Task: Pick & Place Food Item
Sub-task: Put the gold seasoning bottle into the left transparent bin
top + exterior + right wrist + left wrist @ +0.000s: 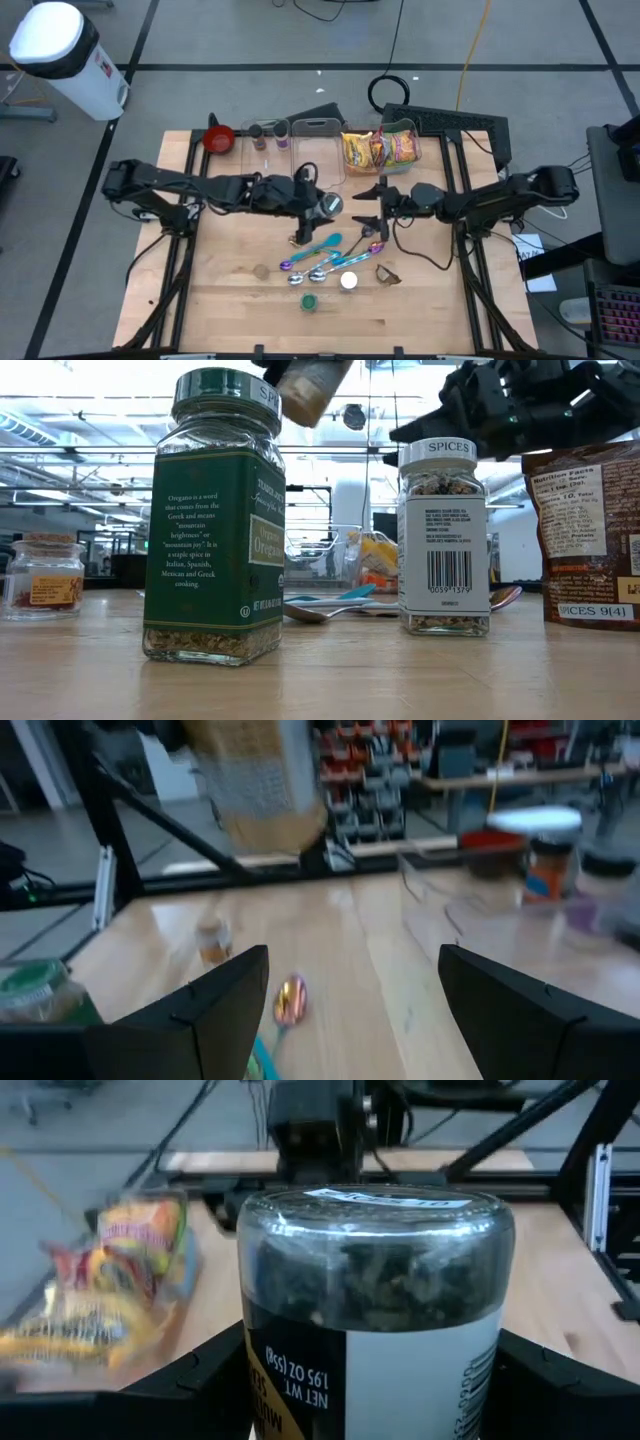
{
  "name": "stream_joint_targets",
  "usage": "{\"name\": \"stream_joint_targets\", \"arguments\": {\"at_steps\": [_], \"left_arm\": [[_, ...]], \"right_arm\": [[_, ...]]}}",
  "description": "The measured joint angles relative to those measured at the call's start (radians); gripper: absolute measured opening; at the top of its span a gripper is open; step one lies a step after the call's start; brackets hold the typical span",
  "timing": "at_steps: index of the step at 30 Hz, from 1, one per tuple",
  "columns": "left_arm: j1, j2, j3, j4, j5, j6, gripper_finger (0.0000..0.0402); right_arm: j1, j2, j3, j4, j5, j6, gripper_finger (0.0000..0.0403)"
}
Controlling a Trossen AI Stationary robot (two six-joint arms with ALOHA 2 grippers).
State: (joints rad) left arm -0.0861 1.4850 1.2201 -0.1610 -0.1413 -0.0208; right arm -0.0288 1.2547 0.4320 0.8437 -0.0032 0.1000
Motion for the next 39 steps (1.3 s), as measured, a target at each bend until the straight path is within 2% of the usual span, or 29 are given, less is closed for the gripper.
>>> {"name": "stream_joint_targets", "arguments": {"at_steps": [4, 11, 14, 19, 23, 29, 33, 39], "left_arm": [[0.024, 0.028, -0.001, 0.011, 0.047, 0.01, 0.0276], [0.049, 0.11, -0.001, -0.065, 0.047, -0.051, 0.0276], [0.054, 0.135, -0.001, -0.114, 0.045, -0.078, 0.0276], [0.063, 0.162, -0.001, -0.172, 0.045, -0.105, 0.0276], [0.066, 0.173, -0.001, -0.177, 0.053, -0.097, 0.0276], [0.068, 0.178, -0.001, -0.189, 0.063, -0.089, 0.0276], [0.071, 0.178, -0.001, -0.192, 0.068, -0.089, 0.0276], [0.075, 0.178, -0.001, -0.195, 0.115, -0.09, 0.0276]], "right_arm": [[0.011, 0.041, 0.0, 0.074, 0.001, -0.039, 0.0283], [-0.005, 0.043, 0.016, 0.175, -0.001, -0.038, 0.0283], [-0.02, 0.028, 0.069, 0.065, -0.055, -0.021, 0.0283], [-0.036, 0.036, 0.242, -0.364, -0.075, -0.041, 0.0303], [-0.037, 0.078, 0.326, -0.477, -0.077, -0.097, 0.0343], [-0.035, 0.148, 0.364, -0.462, -0.093, -0.139, 0.038], [-0.036, 0.202, 0.364, -0.405, -0.186, -0.14, 0.0384], [-0.037, 0.234, 0.364, -0.333, -0.182, -0.139, 0.0379]]}}
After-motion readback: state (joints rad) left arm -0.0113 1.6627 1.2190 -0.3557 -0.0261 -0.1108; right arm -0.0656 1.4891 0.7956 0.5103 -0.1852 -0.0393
